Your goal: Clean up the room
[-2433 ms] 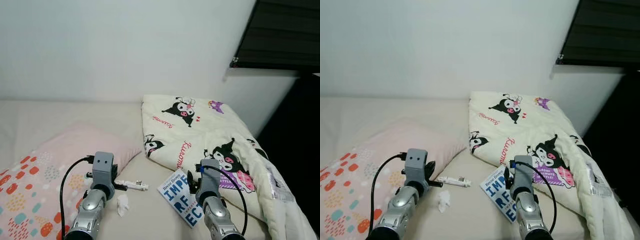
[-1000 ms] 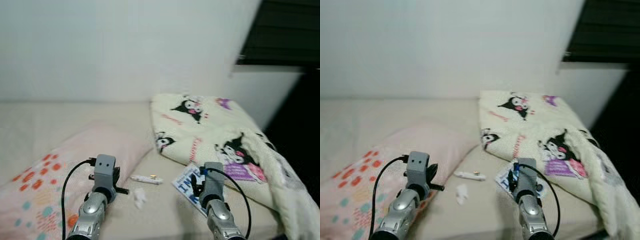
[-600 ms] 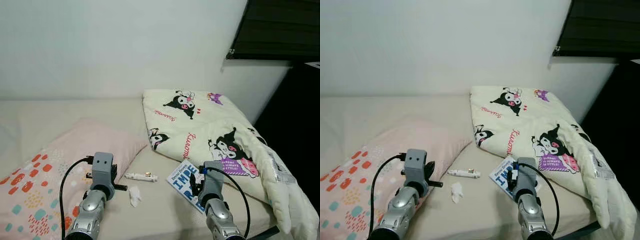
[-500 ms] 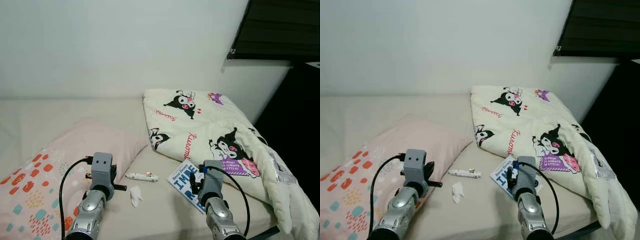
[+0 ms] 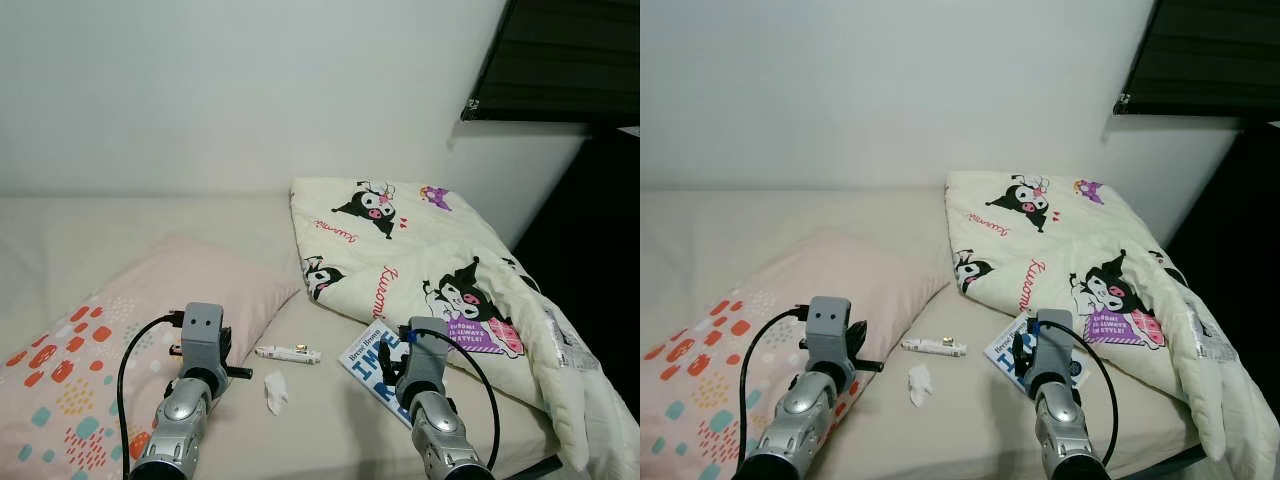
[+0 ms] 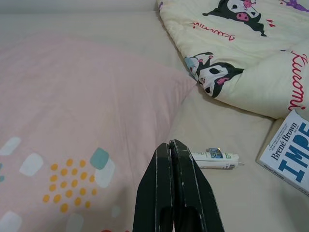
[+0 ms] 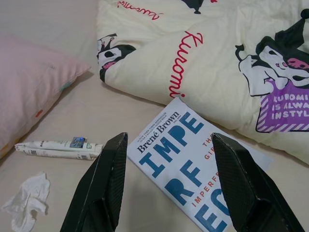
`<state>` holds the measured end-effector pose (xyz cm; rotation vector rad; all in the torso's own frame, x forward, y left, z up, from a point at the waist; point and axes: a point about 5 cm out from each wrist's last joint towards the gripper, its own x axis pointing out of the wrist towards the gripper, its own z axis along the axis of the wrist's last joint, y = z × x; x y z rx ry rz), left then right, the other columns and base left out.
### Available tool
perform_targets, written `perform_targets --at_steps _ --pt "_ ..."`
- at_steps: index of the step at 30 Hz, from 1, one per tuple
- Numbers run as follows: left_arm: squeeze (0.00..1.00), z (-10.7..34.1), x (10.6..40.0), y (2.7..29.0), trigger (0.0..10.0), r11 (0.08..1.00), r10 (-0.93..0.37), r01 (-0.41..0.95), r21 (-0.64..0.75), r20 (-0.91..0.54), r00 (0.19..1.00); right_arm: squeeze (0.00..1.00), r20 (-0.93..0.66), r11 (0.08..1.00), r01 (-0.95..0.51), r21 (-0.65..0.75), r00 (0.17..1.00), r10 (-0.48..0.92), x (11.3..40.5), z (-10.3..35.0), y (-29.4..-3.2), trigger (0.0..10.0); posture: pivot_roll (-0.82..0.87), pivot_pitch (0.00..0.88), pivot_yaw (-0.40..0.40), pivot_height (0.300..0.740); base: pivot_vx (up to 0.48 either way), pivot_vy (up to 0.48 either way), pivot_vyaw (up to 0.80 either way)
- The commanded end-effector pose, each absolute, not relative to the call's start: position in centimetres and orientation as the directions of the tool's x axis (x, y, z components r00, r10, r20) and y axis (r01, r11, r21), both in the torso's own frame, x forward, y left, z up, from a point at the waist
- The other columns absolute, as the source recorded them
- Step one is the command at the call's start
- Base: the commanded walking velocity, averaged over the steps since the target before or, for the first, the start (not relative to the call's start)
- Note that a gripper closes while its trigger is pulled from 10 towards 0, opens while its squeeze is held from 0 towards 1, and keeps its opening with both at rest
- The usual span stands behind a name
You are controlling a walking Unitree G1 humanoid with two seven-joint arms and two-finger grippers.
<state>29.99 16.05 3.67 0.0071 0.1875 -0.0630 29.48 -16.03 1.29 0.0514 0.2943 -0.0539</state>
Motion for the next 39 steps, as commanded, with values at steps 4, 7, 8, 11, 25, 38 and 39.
perform_targets --at_steps 4,7,8,11,25,38,39 --pt "0.00 3.20 29.91 16.13 10.0 0.997 -0.069 0.073 0.010 -0.218 0.973 0.00 -0.308 0.996 0.075 0.055 0.950 -0.055 29.29 1.01 -16.16 10.0 0.00 0.000 -0.088 0.695 0.000 0.000 0.00" --pt "0.00 3.19 29.93 16.13 10.0 0.997 -0.071 0.075 0.012 -0.220 0.973 0.00 -0.309 0.996 0.075 0.057 0.950 -0.054 29.31 1.01 -16.15 10.0 0.00 0.000 -0.089 0.685 0.000 0.000 0.00" --pt "0.00 3.19 29.94 16.12 10.0 0.997 -0.071 0.076 0.013 -0.220 0.973 0.00 -0.309 0.995 0.075 0.058 0.950 -0.054 29.32 1.01 -16.16 10.0 0.00 0.000 -0.089 0.680 0.000 0.000 0.00" --pt "0.00 3.18 29.94 16.11 10.0 0.997 -0.072 0.077 0.015 -0.221 0.973 0.00 -0.310 0.995 0.075 0.060 0.949 -0.053 29.32 1.00 -16.15 10.0 0.00 0.000 -0.089 0.671 0.000 0.000 0.00" --pt "0.00 3.06 29.79 15.96 10.0 0.995 -0.088 0.096 0.027 -0.224 0.971 0.00 -0.322 0.995 0.074 0.062 0.945 -0.050 29.09 0.74 -16.02 10.0 0.00 0.000 -0.082 0.641 0.000 0.000 0.00" --pt "0.00 2.91 29.58 15.72 10.0 0.992 -0.109 0.120 0.035 -0.229 0.967 0.00 -0.336 0.996 0.058 0.064 0.941 -0.033 28.79 0.38 -15.69 10.0 0.01 0.000 -0.083 0.641 0.000 0.000 0.00" --pt "0.00 2.89 29.57 15.72 10.0 0.992 -0.111 0.122 0.034 -0.230 0.967 0.00 -0.338 0.996 0.055 0.065 0.941 -0.030 28.77 0.35 -15.60 10.0 0.01 0.000 -0.084 0.641 0.000 0.000 0.00"
